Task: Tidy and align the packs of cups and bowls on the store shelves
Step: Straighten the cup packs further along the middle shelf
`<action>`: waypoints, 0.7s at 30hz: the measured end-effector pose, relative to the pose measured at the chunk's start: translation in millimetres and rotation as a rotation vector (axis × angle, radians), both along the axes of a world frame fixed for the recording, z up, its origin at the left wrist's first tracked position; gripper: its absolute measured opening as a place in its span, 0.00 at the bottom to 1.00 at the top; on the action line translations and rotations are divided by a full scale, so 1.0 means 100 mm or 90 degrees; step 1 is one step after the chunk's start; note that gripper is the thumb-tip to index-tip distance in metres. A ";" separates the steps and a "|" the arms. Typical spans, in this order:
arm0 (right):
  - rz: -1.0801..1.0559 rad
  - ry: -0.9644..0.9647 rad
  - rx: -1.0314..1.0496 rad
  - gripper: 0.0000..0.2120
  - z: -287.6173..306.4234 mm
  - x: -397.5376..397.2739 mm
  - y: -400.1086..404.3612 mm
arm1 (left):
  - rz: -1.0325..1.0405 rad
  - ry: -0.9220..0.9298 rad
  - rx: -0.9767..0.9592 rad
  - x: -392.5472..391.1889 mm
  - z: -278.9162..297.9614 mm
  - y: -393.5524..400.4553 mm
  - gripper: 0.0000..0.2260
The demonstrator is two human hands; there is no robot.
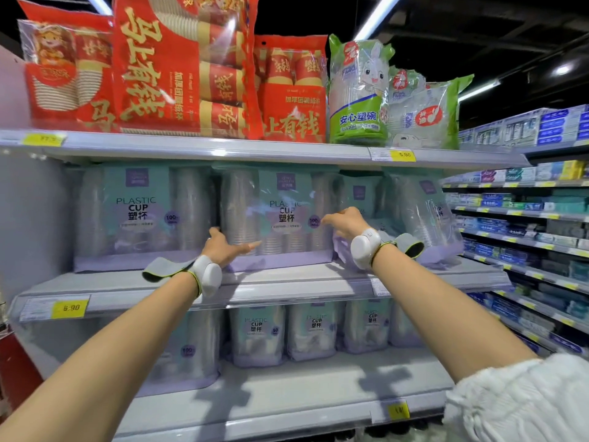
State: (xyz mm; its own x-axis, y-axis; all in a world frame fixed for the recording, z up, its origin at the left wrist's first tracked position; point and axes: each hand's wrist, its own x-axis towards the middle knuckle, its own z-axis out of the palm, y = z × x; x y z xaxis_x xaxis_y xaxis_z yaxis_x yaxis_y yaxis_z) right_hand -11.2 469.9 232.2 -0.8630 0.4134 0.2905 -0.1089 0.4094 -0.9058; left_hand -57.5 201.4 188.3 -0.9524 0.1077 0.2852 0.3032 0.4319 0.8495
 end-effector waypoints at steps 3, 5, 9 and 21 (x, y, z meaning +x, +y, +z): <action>-0.018 0.009 -0.011 0.31 0.04 -0.07 0.02 | 0.025 0.002 0.006 -0.05 -0.03 0.06 0.51; -0.040 0.017 0.003 0.28 0.08 -0.11 0.03 | 0.021 0.016 0.018 -0.10 -0.01 0.04 0.55; -0.072 0.042 0.002 0.23 0.12 -0.18 0.05 | 0.012 0.017 -0.007 -0.17 0.02 -0.05 0.54; -0.017 0.013 0.042 0.41 0.18 -0.43 0.13 | -0.013 0.076 -0.042 -0.37 -0.05 -0.15 0.37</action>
State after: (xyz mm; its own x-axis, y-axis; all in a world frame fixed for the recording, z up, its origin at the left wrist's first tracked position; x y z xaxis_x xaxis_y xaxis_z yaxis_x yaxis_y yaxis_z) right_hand -54.3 482.5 250.1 -0.8451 0.4157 0.3361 -0.1158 0.4713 -0.8743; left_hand -94.9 186.0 183.4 -0.9093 0.1493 0.3883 0.4101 0.4785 0.7764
